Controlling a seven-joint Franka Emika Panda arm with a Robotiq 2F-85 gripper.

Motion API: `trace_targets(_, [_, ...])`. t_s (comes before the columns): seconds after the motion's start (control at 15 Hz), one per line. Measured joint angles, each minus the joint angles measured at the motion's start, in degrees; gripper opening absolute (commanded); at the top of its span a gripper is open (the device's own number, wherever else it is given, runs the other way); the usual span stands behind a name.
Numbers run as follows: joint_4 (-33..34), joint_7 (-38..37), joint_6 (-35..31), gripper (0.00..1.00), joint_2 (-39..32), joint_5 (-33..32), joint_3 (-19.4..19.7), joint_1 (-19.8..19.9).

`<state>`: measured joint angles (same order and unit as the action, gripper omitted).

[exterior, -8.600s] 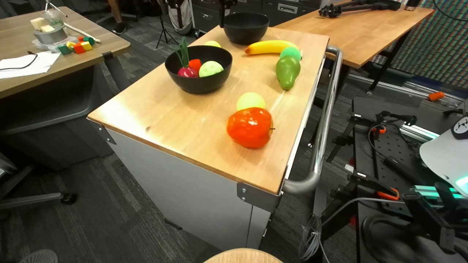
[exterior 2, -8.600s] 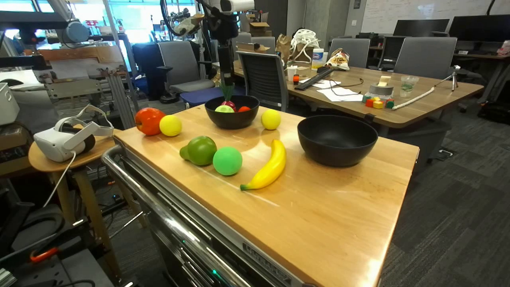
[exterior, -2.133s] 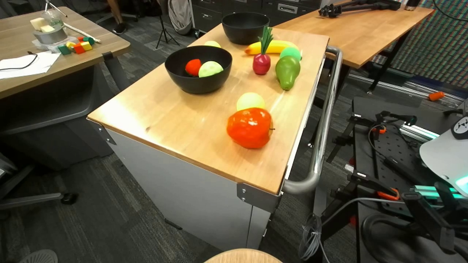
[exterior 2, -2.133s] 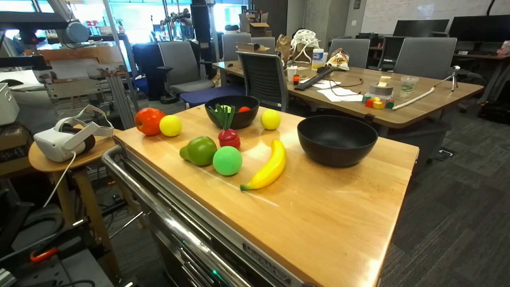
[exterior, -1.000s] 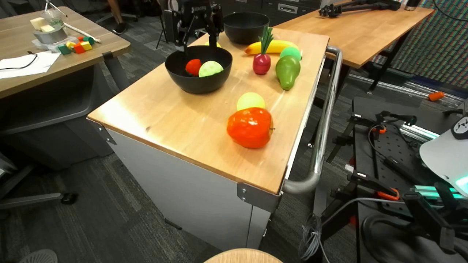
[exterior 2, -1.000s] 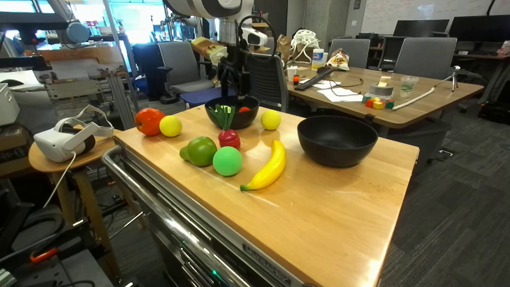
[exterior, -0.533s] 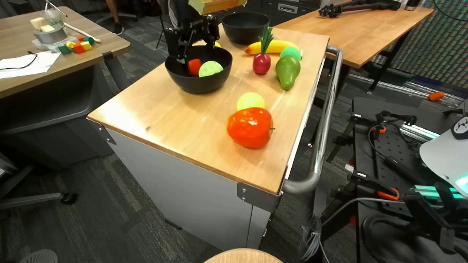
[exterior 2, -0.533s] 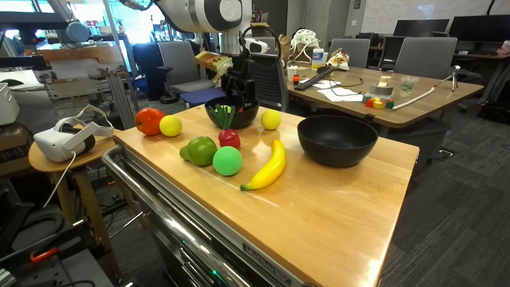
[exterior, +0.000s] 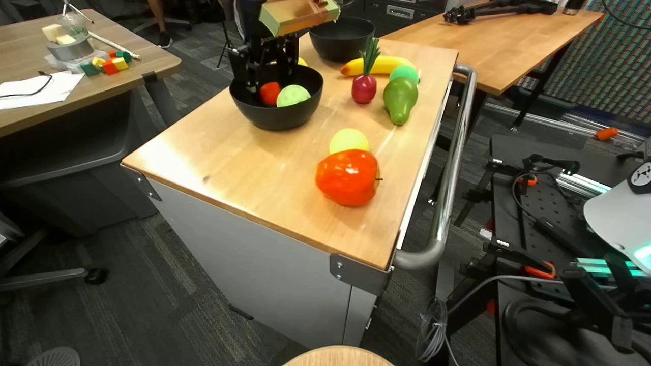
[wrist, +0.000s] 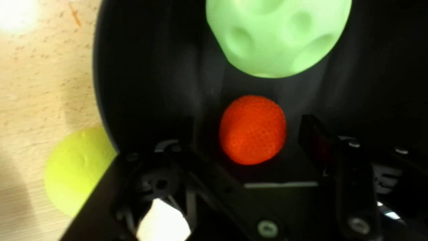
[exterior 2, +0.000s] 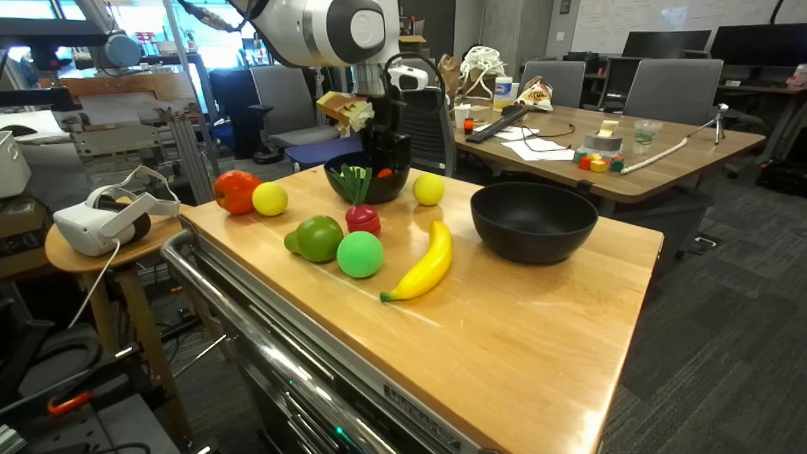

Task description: Take one fruit from the left bowl and put it on the table then remove all the fruits from the right and left bowl and put them on the table respectively

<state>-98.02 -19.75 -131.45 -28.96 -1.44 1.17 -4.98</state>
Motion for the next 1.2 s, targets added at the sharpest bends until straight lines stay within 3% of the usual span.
trace_targets(0.2, [-0.1, -0.8, 0.0, 0.24, -0.5, 0.0, 0.1, -0.2])
trace_targets(0.53, [0.2, -2.1, 0.6, 0.24, -0.4, 0.0, 0.2, -0.3])
trace_targets(0.67, [1.1, -1.7, 6.4, 0.24, 0.7, 0.0, 0.2, -0.3])
trace_targets(0.93, [1.5, -2.5, 17.5, 0.24, 8.8, -3.1, 0.7, -0.8])
trace_targets(1.2, [-2.3, -7.4, 19.6, 0.24, 18.6, -2.8, 1.8, 0.2])
